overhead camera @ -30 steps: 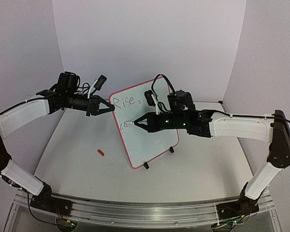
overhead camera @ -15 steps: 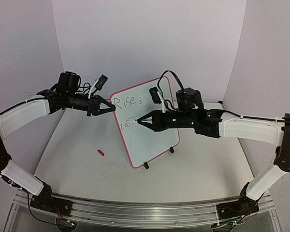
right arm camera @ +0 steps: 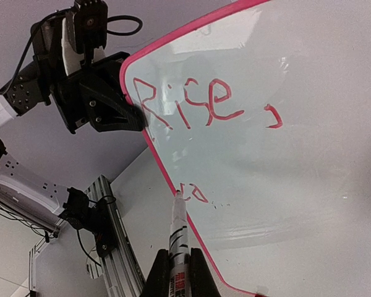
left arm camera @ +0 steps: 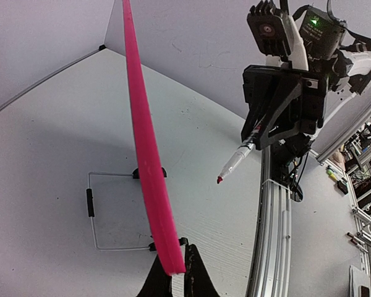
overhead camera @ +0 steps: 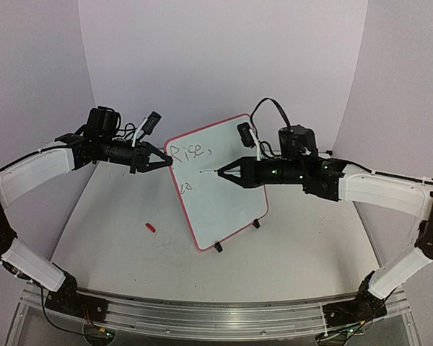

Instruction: Write a sentence on the whiteboard

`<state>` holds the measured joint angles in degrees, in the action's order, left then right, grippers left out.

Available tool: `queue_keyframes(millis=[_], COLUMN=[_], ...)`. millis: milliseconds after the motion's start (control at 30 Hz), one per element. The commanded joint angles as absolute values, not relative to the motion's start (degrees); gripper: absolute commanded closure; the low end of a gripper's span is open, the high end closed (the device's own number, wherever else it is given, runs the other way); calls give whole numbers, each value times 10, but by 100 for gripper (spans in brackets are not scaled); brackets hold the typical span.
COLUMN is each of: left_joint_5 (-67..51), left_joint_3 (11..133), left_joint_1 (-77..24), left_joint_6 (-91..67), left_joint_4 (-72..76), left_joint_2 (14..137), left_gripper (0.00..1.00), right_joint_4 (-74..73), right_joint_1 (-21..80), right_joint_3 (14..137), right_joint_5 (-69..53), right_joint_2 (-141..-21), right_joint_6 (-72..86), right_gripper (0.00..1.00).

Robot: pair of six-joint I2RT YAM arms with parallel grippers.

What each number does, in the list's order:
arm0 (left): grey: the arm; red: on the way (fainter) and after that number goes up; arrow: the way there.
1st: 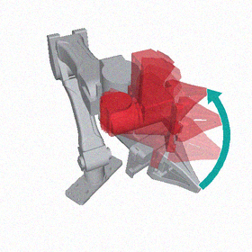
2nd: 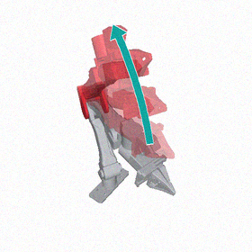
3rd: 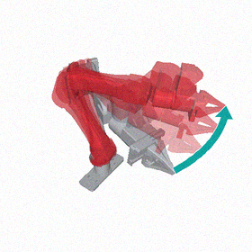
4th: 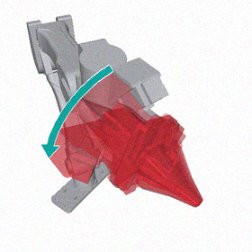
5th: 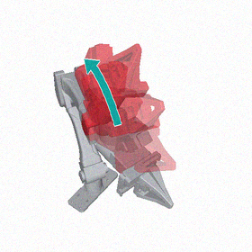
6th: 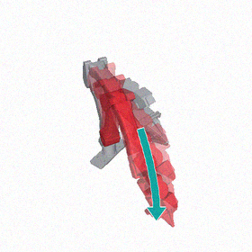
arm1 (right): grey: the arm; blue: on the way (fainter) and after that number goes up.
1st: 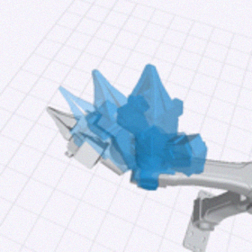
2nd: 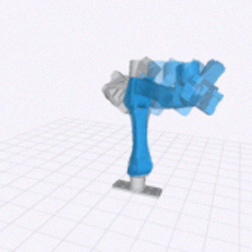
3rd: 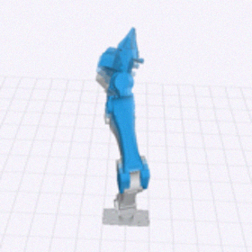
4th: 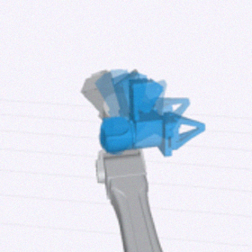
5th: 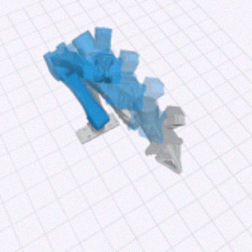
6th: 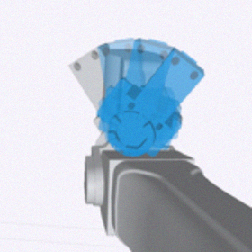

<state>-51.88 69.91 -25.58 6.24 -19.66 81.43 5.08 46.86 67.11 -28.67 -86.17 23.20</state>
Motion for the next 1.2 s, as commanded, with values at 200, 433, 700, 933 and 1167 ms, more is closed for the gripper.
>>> queue_keyframes(millis=[200, 433, 700, 933, 1167], left_joint_5=[-514, -515, -515, -515, -515], left_joint_3=[696, 695, 696, 696, 696], left_joint_1=[-275, -275, -276, -276, -278], left_joint_6=[99, 99, 99, 99, 99], left_joint_4=[-268, -268, -268, -268, -268], left_joint_2=[836, 838, 839, 840, 839], left_gripper=[100, 100, 100, 100, 100], right_joint_4=[55, 57, 56, 55, 46], right_joint_1=[470, 470, 470, 469, 470], right_joint_3=[712, 732, 743, 736, 723], right_joint_5=[-329, -308, -300, -274, -267], right_joint_2=[-915, -936, -956, -955, -952], right_joint_6=[215, 215, 220, 228, 234], right_gripper=[100, 100, 100, 100, 100])
